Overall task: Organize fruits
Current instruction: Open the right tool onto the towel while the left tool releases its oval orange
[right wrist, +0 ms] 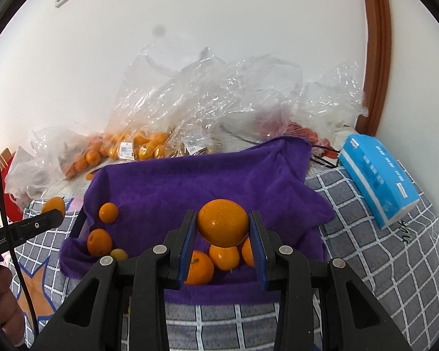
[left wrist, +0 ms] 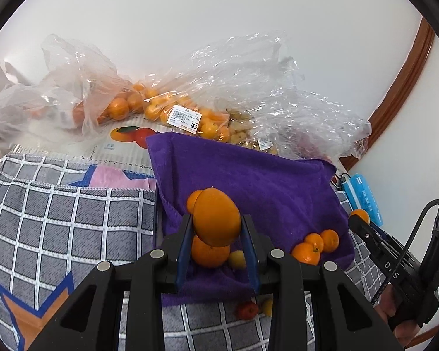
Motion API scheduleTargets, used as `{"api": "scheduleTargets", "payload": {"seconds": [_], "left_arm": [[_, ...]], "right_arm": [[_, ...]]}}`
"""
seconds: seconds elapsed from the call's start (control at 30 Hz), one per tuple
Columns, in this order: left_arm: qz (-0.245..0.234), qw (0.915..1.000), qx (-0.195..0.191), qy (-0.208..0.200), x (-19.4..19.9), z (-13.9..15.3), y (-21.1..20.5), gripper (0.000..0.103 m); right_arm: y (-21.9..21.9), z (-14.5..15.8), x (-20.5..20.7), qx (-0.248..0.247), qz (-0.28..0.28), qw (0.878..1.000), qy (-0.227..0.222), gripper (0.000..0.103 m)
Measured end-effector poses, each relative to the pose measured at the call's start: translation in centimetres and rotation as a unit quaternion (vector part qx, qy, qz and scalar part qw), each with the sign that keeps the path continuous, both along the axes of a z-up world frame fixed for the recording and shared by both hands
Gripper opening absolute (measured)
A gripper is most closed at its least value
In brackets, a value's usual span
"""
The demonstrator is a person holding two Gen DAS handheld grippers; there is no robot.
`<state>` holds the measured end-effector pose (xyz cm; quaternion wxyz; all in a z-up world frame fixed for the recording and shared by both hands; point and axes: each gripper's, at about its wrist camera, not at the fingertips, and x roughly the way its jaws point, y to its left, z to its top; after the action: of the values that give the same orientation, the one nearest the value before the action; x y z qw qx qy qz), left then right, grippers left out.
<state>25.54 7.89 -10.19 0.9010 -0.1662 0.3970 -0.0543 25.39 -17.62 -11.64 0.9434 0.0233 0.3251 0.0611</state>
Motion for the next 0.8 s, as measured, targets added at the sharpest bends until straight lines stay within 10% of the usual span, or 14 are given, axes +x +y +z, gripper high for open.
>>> {"api": "scheduleTargets", "payload": {"seconds": [0.8], "left_arm": [[-0.035,0.9982,0.009,0.048,5.8,-4.4,-2.3,0.031]], "right_arm": [[0.6,-4.7,6.1,-0.008,0.016,0.999,0.042,0.036]]}}
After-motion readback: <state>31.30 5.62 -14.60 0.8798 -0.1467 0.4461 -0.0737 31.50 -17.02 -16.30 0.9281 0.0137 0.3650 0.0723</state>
